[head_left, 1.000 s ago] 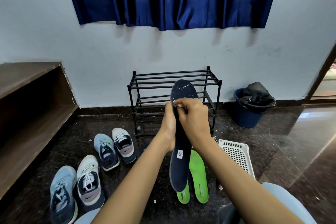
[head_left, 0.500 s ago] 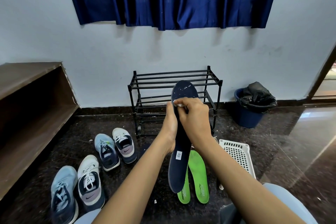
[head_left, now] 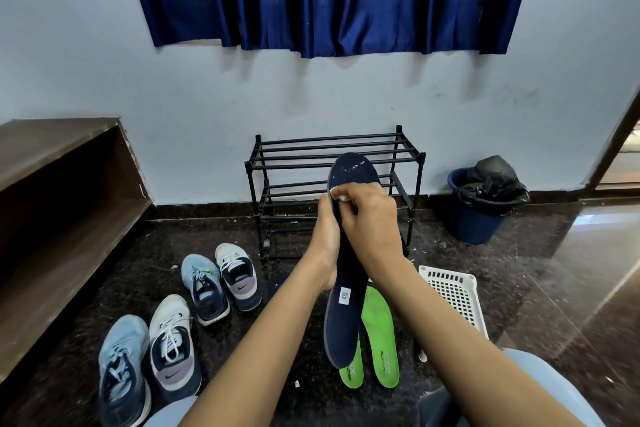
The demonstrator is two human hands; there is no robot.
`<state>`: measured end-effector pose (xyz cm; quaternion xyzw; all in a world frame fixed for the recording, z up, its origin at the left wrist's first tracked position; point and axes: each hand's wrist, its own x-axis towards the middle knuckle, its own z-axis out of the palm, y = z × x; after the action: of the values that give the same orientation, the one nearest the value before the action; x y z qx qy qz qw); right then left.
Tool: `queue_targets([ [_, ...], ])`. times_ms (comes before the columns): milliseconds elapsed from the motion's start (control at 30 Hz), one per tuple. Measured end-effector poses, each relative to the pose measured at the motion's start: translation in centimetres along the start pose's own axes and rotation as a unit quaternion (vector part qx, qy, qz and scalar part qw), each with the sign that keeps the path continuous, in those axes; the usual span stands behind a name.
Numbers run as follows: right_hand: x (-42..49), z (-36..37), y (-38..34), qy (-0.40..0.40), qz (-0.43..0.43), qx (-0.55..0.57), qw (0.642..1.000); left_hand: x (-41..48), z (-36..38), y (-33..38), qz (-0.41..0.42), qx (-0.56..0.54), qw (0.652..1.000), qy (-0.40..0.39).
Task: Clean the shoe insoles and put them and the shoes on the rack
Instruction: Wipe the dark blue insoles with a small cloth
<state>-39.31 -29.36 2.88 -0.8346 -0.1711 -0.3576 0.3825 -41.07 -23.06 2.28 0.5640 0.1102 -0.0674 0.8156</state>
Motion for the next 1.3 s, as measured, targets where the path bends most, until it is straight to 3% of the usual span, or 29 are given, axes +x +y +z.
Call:
queue_targets([
  [267, -1.7, 0.6, -0.6, -0.023, -0.015, 0.022, 0.999, 0.4, -1.0, 0.8, 0.021, -0.029, 0.999, 0.034],
  [500, 0.4, 0.0, 0.7, -0.007, 0.013, -0.009, 1.000, 0.1, 0.1, -0.1, -0.017, -0.021, 1.000, -0.003],
  [767, -1.9, 0.8, -0.1, -0.039, -0.013, 0.012, 0.999, 1.1, -1.2, 0.8, 0.023, -0.035, 0.999, 0.034],
  [1067, 0.1, -0.2, 1.4, -0.025, 0.012, -0.034, 0.999, 0.9, -0.2, 0.1, -0.017, -0.049, 0.999, -0.004],
  [1300, -1.7, 0.5, 0.8, -0.059, -0.039, -0.046, 0.996, 1.0, -0.9, 0.6, 0.006, -0.055, 0.998, 0.007],
])
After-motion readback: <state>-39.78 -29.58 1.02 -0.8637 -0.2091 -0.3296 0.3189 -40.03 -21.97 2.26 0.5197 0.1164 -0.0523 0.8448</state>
